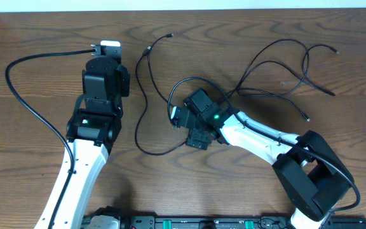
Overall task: Untangle cables
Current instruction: 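Release the cable and return the left gripper to its left position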
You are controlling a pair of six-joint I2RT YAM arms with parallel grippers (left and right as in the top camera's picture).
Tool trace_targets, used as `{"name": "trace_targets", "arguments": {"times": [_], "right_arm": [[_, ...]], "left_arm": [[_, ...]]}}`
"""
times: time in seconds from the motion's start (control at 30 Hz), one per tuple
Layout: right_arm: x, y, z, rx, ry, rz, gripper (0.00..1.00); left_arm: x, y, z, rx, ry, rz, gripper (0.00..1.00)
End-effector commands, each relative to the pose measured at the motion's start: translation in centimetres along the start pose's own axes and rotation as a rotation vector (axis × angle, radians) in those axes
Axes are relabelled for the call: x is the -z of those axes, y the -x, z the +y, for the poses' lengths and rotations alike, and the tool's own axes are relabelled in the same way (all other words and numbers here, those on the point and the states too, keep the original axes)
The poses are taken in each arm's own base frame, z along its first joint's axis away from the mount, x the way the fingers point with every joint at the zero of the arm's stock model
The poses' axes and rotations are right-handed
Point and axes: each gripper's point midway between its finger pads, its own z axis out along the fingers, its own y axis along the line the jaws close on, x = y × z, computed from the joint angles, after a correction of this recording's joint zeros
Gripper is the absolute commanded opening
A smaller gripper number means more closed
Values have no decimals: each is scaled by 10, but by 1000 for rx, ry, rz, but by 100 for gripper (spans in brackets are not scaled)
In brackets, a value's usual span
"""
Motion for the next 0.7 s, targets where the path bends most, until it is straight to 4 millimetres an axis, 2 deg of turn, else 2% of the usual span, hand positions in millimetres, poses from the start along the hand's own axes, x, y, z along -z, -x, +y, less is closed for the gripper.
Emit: {"name": "trace_targets", "arguments": {"times": [0.0, 0.17, 0.5, 0.53, 0.57, 0.6, 0.67], "right_arm": [[-2, 8, 16, 26, 74, -40, 99], [-5, 3, 25, 23, 113, -40, 99], [-16, -20, 39, 16, 133, -10, 99], [-16, -21, 40, 15, 133, -10, 96], [-17, -22, 41, 16, 134, -8, 89], [-17, -21, 40, 16, 132, -11, 61], [-17, -21, 39, 16, 127, -16, 22]], "left_arm": [[1, 3, 3, 20, 9, -8, 23], [1, 3, 3, 20, 10, -8, 23], [1, 4, 3, 21, 10, -11, 23], [1, 4, 3, 21, 10, -11, 23], [1, 4, 3, 21, 10, -11, 23], [1, 4, 3, 21, 10, -11, 23], [1, 4, 3, 21, 10, -11, 29]]}}
